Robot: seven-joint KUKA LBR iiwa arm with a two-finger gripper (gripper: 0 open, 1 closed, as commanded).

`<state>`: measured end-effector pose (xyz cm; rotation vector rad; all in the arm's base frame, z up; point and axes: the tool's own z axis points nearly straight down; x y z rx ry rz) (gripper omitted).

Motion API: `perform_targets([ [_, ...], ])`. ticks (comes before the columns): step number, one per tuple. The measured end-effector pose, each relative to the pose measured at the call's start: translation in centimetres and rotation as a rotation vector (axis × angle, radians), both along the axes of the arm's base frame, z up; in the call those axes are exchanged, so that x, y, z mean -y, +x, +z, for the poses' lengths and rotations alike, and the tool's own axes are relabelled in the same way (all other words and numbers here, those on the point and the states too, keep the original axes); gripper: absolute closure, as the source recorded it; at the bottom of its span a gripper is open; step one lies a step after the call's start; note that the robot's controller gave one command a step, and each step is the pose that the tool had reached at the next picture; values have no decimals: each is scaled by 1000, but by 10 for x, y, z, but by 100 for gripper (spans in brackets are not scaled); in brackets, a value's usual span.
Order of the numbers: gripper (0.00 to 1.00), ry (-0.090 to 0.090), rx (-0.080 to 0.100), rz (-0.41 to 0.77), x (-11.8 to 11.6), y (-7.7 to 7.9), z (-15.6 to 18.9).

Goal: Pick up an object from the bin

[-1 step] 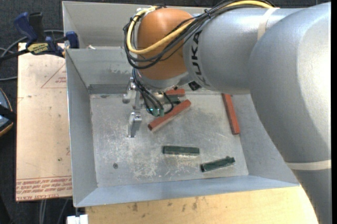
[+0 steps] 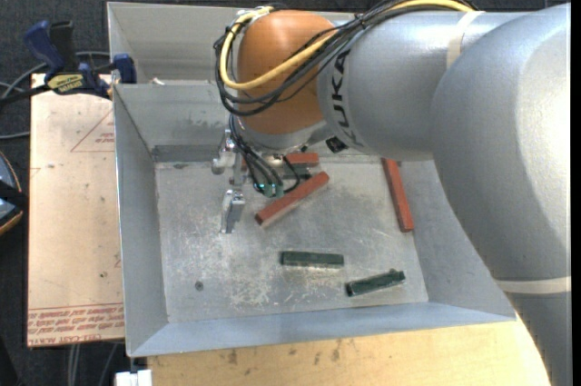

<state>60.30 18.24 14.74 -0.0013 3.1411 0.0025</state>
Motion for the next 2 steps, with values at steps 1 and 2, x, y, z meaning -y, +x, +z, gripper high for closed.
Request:
perform_targets([
  [1, 0, 3, 5, 16, 5, -4, -1],
  [2, 0, -4, -6, 138, 21, 3, 38],
])
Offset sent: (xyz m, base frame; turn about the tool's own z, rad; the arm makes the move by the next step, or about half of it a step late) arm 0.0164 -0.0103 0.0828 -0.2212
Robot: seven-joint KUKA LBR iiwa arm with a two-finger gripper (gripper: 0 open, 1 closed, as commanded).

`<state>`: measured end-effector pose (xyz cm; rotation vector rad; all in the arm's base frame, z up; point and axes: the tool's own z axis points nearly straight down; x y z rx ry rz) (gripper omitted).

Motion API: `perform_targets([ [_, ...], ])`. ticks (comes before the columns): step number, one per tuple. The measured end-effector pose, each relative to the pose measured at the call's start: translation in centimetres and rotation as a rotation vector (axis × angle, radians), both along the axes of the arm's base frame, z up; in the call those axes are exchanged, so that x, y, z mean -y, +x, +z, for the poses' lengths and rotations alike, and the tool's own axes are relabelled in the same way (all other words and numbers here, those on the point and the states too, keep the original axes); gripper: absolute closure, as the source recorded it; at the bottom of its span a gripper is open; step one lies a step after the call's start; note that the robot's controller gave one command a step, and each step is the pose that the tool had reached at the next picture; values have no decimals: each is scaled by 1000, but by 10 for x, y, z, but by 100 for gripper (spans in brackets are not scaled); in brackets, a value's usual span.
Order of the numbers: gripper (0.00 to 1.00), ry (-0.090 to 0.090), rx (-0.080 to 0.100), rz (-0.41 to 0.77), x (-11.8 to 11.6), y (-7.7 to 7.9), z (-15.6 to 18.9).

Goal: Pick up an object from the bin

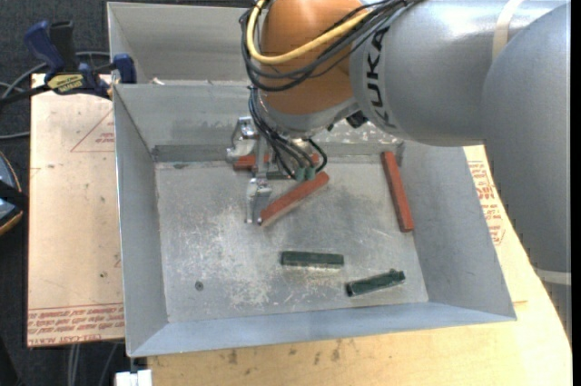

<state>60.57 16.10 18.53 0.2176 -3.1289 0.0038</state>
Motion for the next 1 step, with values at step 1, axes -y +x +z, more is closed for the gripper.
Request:
perform_targets([
  [1, 0, 7, 19, 75, 17, -4, -15],
])
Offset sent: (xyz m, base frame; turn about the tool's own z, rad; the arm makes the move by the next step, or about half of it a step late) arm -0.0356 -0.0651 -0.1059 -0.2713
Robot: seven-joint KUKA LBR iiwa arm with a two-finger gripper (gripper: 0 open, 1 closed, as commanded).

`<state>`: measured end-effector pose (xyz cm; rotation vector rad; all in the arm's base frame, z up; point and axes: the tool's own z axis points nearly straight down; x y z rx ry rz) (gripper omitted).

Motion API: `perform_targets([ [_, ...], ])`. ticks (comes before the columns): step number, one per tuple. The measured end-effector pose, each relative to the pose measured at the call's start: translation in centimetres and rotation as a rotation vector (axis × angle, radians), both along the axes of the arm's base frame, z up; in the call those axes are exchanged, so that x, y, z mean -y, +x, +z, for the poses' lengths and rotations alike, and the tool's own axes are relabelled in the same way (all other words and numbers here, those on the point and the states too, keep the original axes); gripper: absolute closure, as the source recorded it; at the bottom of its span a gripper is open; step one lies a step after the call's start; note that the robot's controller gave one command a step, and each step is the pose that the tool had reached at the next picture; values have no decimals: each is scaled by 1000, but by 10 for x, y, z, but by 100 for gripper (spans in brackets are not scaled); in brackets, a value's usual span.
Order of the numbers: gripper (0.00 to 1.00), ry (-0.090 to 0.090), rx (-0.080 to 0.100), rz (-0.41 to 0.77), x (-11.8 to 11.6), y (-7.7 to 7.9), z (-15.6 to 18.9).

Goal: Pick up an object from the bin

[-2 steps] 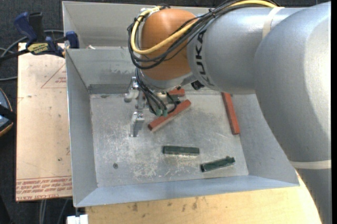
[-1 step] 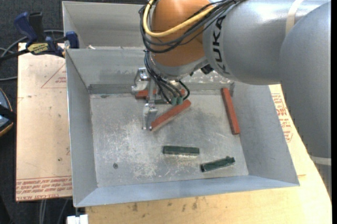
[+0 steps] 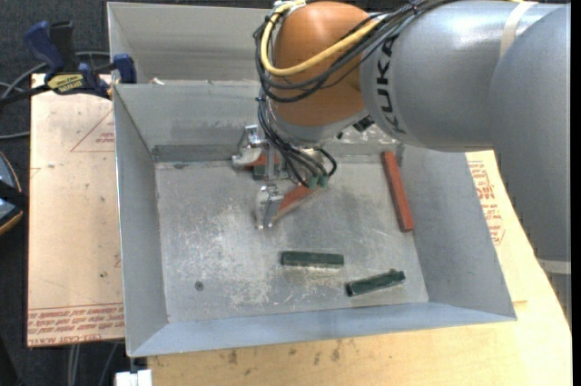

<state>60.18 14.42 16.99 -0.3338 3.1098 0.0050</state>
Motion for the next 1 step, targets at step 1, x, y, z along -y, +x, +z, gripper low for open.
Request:
perform_targets([
  [1, 0, -4, -9, 167, 34, -23, -70],
])
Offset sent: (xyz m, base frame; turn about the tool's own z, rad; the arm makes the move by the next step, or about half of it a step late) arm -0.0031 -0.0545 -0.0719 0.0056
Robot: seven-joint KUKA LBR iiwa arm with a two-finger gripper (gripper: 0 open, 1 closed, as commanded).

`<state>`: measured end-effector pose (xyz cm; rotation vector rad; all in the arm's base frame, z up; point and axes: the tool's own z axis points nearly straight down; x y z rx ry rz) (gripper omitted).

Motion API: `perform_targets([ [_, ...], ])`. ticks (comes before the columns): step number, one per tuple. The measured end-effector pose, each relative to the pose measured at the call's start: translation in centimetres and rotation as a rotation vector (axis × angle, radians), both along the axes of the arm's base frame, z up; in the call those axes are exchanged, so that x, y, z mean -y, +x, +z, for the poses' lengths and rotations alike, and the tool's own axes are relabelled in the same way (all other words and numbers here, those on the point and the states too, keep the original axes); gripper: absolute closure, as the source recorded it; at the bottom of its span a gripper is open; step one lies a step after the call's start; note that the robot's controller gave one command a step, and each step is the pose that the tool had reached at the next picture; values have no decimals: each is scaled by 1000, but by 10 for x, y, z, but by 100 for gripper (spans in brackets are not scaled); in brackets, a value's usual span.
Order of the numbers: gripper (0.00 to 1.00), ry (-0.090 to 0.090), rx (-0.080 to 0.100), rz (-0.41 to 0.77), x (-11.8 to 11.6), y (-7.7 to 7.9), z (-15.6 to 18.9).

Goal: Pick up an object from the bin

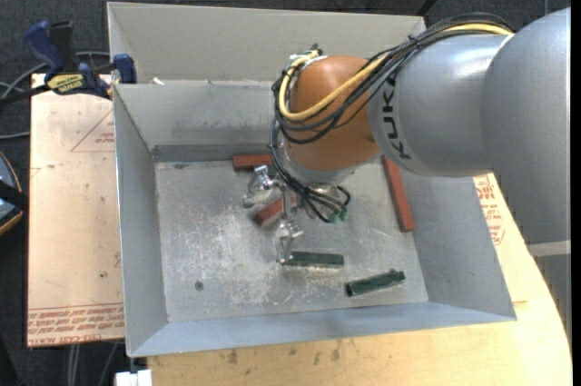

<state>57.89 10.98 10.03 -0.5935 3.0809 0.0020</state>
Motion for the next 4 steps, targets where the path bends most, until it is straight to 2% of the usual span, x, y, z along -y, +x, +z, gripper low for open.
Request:
perform_targets([
  [1, 0, 3, -5, -78, 11, 8, -19],
  [2, 100, 6, 10, -5, 29, 67, -21],
  [3, 100, 6, 10, -5, 29, 67, -21],
  [4, 100, 0, 1, 28, 32, 55, 110],
])
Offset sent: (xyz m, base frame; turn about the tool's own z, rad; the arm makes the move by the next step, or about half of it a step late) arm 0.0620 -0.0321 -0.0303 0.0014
